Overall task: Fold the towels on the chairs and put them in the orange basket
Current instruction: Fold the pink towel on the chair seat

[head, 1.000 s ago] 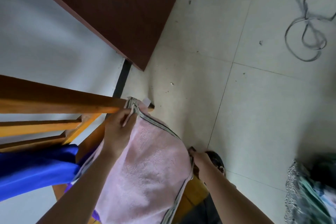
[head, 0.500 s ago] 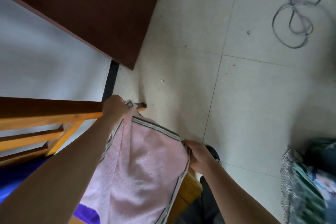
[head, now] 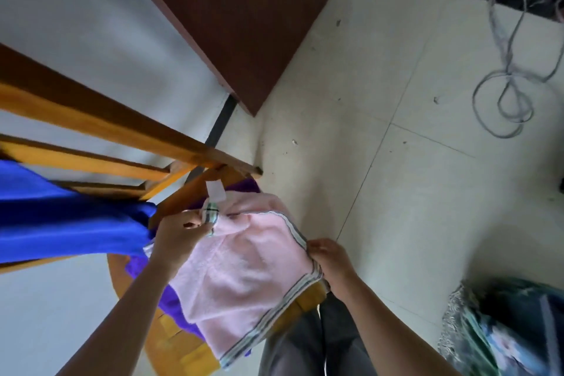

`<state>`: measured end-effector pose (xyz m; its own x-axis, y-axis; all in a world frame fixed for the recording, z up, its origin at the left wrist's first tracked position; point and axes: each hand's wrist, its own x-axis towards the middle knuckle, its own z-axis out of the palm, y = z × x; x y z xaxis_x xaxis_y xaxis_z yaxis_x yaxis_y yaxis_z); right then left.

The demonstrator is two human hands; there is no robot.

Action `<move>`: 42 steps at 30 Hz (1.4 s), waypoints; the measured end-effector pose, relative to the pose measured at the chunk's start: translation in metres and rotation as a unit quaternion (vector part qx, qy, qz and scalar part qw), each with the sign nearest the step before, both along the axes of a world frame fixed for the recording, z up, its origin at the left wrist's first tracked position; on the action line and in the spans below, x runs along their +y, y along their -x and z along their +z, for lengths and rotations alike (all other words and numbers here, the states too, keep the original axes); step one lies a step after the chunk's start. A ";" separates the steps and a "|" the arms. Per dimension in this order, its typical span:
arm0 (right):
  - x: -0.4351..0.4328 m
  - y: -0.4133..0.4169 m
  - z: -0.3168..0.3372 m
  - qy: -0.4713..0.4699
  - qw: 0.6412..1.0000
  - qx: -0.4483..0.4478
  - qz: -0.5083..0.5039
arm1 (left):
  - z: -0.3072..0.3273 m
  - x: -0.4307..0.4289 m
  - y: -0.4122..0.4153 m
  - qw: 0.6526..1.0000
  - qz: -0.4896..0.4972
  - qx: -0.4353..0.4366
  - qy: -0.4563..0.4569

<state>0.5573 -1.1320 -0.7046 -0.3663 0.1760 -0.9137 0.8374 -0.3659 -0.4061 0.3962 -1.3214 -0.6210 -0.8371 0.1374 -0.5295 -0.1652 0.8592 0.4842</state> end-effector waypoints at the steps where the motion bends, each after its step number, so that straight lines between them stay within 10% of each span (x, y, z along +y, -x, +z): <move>1: -0.001 -0.002 0.004 -0.007 1.000 0.003 0.009 | 0.002 -0.012 -0.008 1.000 0.014 -0.002 0.007; 10: -0.004 -0.009 0.022 -0.141 0.957 0.101 0.234 | 0.007 -0.098 -0.072 0.979 0.202 -0.021 0.030; 19: -0.037 0.026 0.045 -0.351 0.786 0.321 0.395 | 0.015 -0.152 -0.148 0.907 0.415 -0.021 -0.063; 24: -0.055 0.046 0.029 -0.296 0.739 0.269 0.542 | 0.010 -0.166 -0.170 0.876 0.472 -0.012 -0.094; 31: -0.057 0.068 0.019 -0.130 0.790 0.095 0.592 | 0.010 -0.174 -0.168 0.870 0.467 -0.029 -0.152; 42: -0.051 0.047 0.021 -0.080 0.880 0.066 0.463 | 0.024 -0.188 -0.144 0.899 0.357 -0.144 -0.208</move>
<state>0.5099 -1.1834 -0.6841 -0.5216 -0.1316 -0.8429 0.6876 0.5200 -0.5067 0.5398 -1.5098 -0.5966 -0.6274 -0.1450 -0.7651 -0.7726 0.2390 0.5882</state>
